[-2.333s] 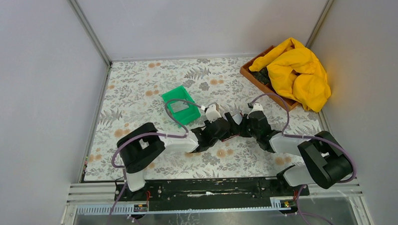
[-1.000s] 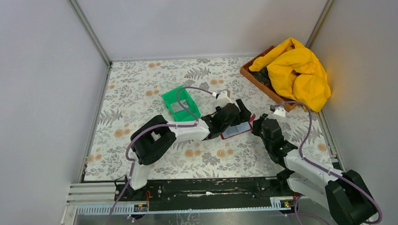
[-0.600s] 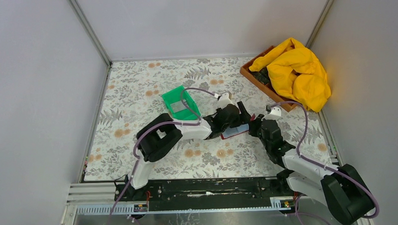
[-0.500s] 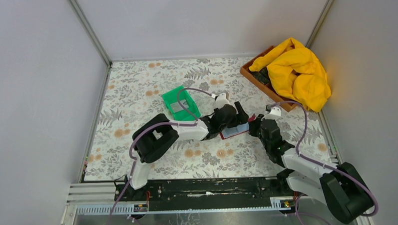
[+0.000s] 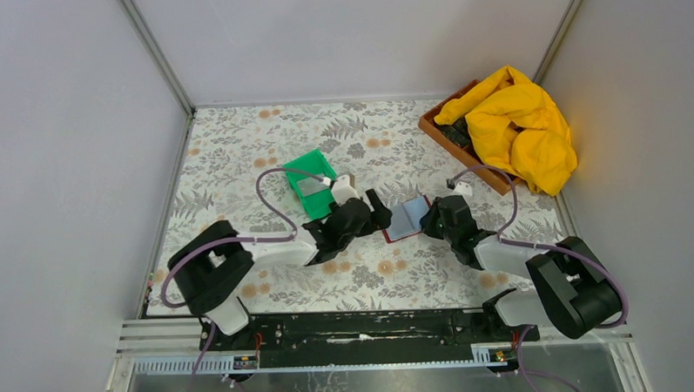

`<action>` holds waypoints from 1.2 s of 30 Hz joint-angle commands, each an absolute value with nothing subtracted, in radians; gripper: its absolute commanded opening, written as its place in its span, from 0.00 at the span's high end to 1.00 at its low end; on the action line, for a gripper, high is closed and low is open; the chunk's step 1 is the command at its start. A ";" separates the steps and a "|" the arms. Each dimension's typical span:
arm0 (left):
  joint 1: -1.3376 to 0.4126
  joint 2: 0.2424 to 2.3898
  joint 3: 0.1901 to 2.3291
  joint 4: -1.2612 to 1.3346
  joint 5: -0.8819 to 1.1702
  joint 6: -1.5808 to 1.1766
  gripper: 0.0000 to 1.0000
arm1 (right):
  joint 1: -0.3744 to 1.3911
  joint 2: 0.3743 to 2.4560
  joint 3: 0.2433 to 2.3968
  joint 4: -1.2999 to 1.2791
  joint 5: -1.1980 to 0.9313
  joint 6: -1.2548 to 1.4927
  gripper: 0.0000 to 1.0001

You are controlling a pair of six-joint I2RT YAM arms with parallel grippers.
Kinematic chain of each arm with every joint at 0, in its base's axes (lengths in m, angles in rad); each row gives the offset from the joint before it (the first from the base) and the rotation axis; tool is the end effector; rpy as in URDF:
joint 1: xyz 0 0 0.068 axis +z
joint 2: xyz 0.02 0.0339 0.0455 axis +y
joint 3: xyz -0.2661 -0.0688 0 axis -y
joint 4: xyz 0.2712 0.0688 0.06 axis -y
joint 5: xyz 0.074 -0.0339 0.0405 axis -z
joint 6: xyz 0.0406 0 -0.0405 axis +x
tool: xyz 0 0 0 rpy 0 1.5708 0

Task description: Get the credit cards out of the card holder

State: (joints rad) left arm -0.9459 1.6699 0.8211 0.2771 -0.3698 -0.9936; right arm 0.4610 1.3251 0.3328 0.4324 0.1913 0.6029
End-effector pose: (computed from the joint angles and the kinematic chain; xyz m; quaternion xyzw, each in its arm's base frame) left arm 0.2252 -0.2872 0.1539 -0.1086 0.8605 -0.2971 0.3994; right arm 0.2276 0.1044 0.1169 0.1079 0.8655 0.1725 0.4578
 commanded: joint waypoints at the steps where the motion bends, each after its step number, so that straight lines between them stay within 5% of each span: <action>1: -0.930 1.571 0.728 0.274 -0.458 -0.991 0.11 | 0.462 1.325 0.313 0.443 -0.057 0.671 0.78; 21: -0.867 1.534 0.669 0.415 -0.308 -0.942 0.14 | 0.501 1.258 0.446 0.257 -0.052 0.514 0.79; 36: -0.860 1.787 0.850 0.620 -0.054 -0.890 0.17 | 0.428 1.362 0.505 0.319 -0.057 0.503 0.82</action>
State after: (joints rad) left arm -0.8673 1.7496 0.8082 0.5327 -0.1104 -0.9237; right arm 0.4400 1.3327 0.5022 0.2447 -0.0467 0.4946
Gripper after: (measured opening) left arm 0.829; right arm 0.185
